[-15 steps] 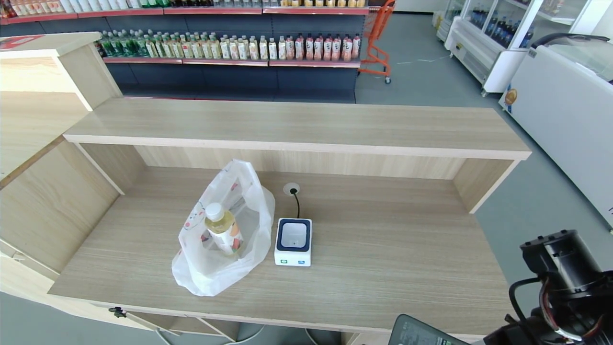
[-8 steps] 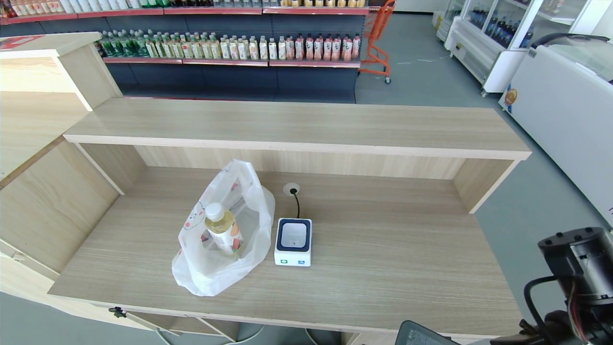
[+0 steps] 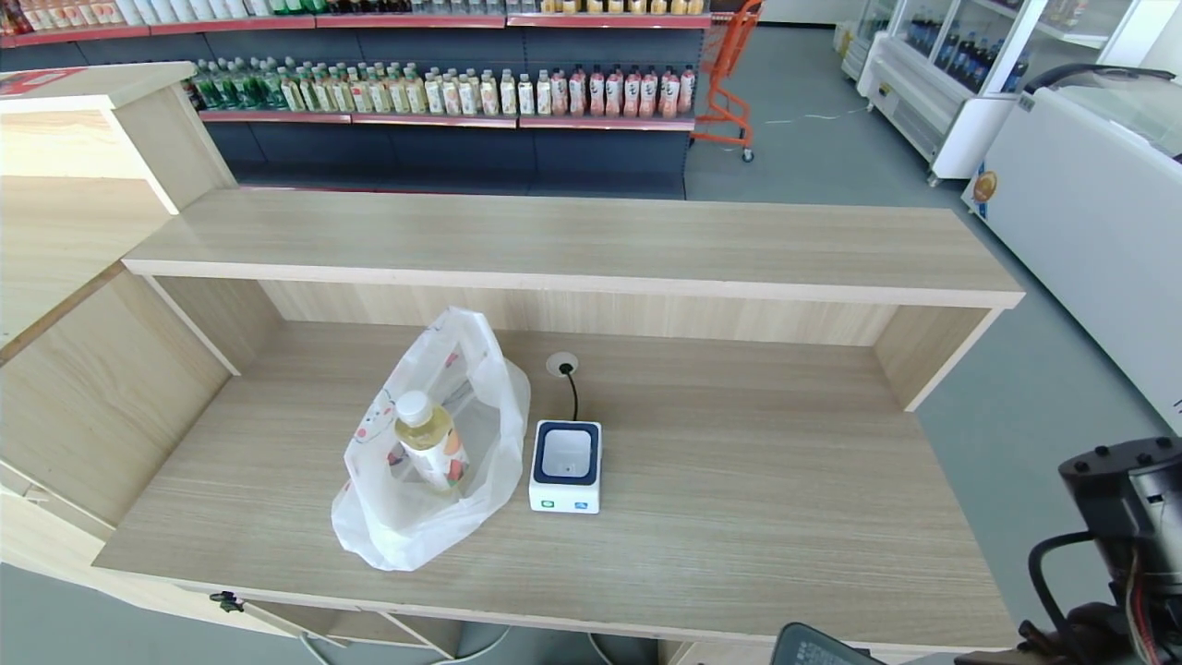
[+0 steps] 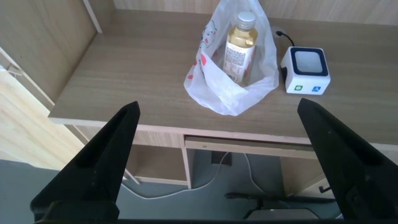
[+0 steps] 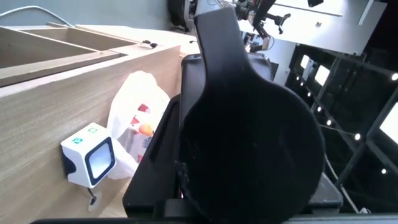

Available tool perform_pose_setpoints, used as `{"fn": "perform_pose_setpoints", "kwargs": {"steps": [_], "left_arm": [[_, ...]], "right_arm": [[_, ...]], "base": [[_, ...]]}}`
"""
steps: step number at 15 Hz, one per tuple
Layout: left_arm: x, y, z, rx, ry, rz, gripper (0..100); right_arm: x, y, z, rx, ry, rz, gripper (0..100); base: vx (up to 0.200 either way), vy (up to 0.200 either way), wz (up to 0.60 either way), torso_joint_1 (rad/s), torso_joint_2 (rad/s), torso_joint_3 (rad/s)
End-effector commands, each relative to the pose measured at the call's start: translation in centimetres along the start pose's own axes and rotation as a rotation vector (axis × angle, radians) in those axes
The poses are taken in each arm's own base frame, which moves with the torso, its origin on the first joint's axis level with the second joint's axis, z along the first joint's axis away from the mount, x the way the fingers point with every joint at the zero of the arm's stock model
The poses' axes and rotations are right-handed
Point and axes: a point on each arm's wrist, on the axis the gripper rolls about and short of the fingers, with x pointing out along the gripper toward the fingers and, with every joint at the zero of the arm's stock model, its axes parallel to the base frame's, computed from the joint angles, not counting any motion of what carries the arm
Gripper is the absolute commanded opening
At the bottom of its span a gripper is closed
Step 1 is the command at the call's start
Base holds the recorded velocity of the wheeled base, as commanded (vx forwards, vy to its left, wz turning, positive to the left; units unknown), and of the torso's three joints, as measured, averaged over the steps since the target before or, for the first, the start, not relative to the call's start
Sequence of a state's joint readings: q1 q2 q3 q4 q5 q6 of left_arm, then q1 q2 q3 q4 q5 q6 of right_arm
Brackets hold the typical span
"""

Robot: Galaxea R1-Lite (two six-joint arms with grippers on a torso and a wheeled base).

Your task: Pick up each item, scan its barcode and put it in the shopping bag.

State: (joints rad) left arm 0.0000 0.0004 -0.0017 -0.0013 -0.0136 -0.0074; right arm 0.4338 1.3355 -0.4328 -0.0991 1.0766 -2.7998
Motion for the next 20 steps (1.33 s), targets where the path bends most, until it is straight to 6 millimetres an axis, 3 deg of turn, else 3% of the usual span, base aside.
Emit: {"fn": "perform_pose_setpoints", "kwargs": {"steps": [1, 13, 15, 18, 20], "left_arm": [[0.0, 0.0, 0.0, 0.0, -0.001, 0.0, 100], [0.0, 0.0, 0.0, 0.0, -0.001, 0.0, 100], [0.0, 0.0, 0.0, 0.0, -0.001, 0.0, 100], [0.0, 0.0, 0.0, 0.0, -0.001, 0.0, 100], [0.0, 0.0, 0.0, 0.0, -0.001, 0.0, 100]], "right_arm": [[0.0, 0.0, 0.0, -0.08, 0.0, 0.0, 0], [-0.8, -1.1, -0.4, -0.106, 0.047, -0.004, 0], [-2.2, -1.1, -1.6, 0.192, 0.166, 0.011, 0], [-4.3, -2.6, -1.0, 0.378, 0.302, 0.003, 0], [-4.2, -2.0, -0.3, 0.544, 0.278, -0.018, 0]], "base": [[0.0, 0.0, 0.0, 0.0, 0.0, 0.0], [0.0, 0.0, 0.0, 0.0, 0.0, 0.0], [0.0, 0.0, 0.0, 0.0, 0.0, 0.0], [0.0, 0.0, 0.0, 0.0, 0.0, 0.0], [0.0, 0.0, 0.0, 0.0, 0.0, 0.0]]}}
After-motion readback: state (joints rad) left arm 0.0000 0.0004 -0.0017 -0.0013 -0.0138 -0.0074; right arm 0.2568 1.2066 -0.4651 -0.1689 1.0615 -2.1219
